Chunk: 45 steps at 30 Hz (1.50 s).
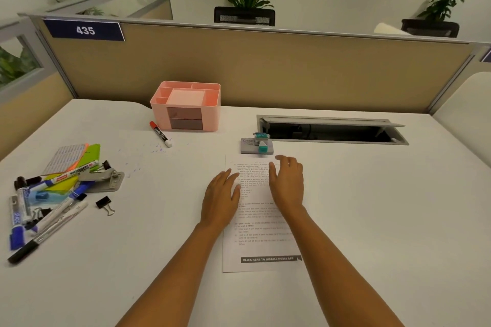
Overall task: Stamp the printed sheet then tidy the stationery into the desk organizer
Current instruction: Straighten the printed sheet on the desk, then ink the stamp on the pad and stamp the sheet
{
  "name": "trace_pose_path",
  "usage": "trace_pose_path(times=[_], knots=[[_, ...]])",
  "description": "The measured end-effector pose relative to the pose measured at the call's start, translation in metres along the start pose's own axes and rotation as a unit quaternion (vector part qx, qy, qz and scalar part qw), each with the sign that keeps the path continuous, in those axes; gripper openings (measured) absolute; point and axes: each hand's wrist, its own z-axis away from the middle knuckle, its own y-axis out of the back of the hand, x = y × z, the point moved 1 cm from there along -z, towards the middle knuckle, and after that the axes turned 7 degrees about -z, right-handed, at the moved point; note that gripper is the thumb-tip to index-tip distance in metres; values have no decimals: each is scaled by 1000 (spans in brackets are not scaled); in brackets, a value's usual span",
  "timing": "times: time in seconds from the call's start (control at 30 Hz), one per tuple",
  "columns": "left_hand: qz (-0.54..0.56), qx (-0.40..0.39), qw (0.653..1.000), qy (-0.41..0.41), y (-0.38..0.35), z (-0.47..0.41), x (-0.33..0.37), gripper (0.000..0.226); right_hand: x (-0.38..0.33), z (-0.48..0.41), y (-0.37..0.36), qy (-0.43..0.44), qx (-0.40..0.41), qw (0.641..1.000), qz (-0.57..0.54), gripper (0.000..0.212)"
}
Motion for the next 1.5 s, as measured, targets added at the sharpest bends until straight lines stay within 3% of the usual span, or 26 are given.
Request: trace_pose_path(times=[0.4,0.7,0.97,1.27,1.5], knots=[[46,-5,999,23,-3,-84,0,49,-20,-70,-40,10,-16,1000,-23,49],[54,-26,998,10,-10,-123,-1,65,-10,-85,-68,43,4,999,-27,43],[78,-58,995,11,-22,-129,-7,68,-6,-88,-74,55,14,998,-12,42],[74,-32,997,-7,-23,-130,-8,66,-7,-89,-72,54,30,997,-39,36],[63,-22,998,-6,-21,-126,-6,66,-19,-96,-50,57,101,989,-88,21]])
